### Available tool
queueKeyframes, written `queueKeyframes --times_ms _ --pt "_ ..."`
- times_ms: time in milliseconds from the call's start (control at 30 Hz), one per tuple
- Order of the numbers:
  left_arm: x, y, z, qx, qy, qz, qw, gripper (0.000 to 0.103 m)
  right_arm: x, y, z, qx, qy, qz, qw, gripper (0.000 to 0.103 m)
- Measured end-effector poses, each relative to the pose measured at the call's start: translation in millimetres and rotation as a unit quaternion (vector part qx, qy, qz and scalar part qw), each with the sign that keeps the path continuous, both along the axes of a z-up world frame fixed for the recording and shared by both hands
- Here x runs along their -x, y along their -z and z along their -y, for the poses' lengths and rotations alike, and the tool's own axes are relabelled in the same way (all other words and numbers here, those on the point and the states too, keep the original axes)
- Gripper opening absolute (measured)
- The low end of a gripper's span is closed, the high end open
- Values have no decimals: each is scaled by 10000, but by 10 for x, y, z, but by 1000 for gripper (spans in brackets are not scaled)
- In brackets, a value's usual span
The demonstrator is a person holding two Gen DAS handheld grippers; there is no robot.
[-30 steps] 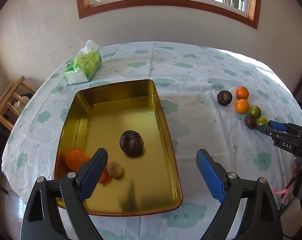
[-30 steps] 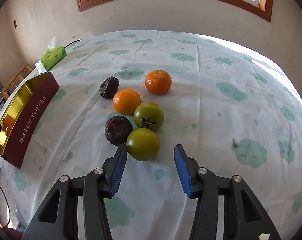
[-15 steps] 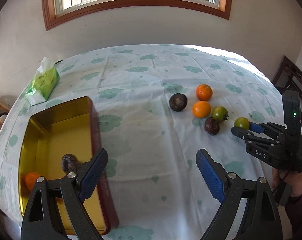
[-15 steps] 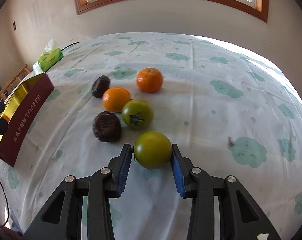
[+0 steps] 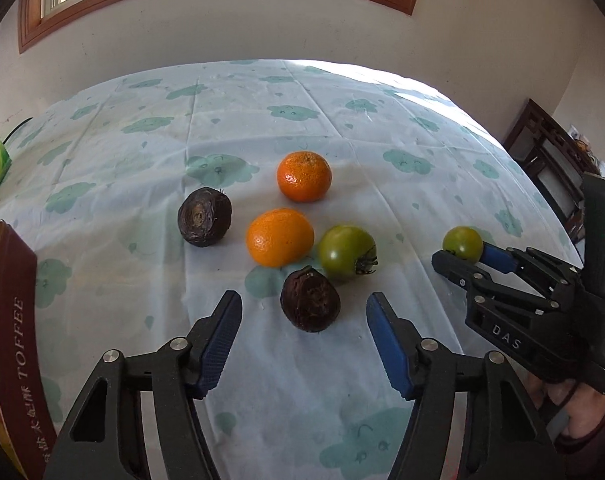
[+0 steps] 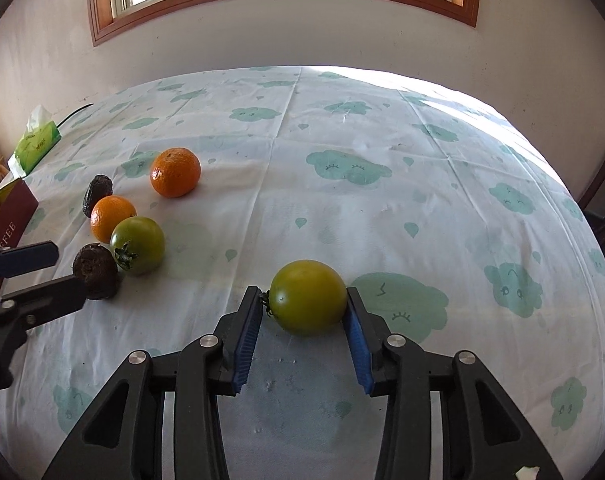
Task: Organize fruits
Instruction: 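Grasp the green tomato with the right tool while the left tool grasps a dark passion fruit, then carry the dark passion fruit into the gold tray and open the left tool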
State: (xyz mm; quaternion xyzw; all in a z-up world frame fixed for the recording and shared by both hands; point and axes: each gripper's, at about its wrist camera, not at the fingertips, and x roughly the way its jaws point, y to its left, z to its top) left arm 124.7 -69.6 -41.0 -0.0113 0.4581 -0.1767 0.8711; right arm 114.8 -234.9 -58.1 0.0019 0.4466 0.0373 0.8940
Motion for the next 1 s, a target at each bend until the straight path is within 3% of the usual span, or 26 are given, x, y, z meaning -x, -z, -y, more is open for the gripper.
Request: queueKeyframes --times_ms 133,200,267,600,1000 --pt "-80 99 59 -26 19 -71 10000 57 -4 6 -19 78 -16 -1 10000 40" --pt "-92 132 75 -96 -3 -72 9999 42 -3 6 -26 55 -15 -3 10000 40" --pt "-73 127 82 -109 19 -32 9999 35 -1 7 -21 57 -15 -2 10000 40" --pt "238 40 -137 -350 -171 -2 9992 35 6 9 -36 63 -15 0 10000 40" --pt "651 -474 -870 -429 -804 383 9951 35 5 14 -39 66 -14 1 10000 40"
